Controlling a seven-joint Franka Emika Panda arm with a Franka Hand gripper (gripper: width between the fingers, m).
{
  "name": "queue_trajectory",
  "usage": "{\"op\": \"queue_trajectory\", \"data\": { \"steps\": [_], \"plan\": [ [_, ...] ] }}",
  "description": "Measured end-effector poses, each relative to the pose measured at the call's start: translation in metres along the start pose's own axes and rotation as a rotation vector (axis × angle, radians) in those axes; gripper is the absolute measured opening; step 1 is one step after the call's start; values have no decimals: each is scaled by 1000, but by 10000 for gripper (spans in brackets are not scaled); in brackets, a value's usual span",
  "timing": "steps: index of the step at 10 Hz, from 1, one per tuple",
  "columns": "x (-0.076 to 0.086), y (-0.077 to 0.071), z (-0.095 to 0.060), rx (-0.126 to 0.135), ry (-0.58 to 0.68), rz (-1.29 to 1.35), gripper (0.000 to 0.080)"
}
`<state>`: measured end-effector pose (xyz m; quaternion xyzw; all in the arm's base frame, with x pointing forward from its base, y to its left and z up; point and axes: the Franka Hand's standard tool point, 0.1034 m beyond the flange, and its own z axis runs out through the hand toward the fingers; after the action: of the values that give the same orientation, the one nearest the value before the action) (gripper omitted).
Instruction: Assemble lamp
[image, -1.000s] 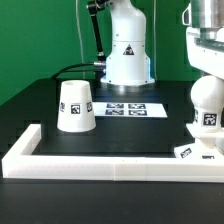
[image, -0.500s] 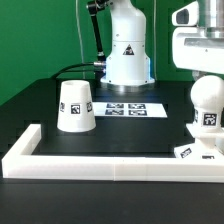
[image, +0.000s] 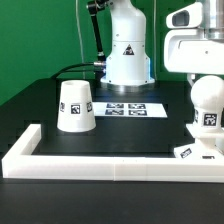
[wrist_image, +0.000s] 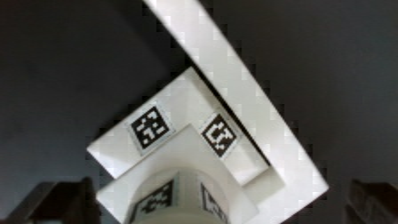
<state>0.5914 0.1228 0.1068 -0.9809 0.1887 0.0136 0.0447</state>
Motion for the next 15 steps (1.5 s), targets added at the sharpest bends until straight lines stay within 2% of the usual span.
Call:
{"op": "queue_trajectory", "data": {
  "steps": [2, 7, 15],
  "plan": [
    [2, 3, 0, -17, 6, -226, 699],
    [12, 21, -1, -20, 6, -602, 699],
    [28, 14, -11, -58, 21, -1077, 699]
  ]
}}
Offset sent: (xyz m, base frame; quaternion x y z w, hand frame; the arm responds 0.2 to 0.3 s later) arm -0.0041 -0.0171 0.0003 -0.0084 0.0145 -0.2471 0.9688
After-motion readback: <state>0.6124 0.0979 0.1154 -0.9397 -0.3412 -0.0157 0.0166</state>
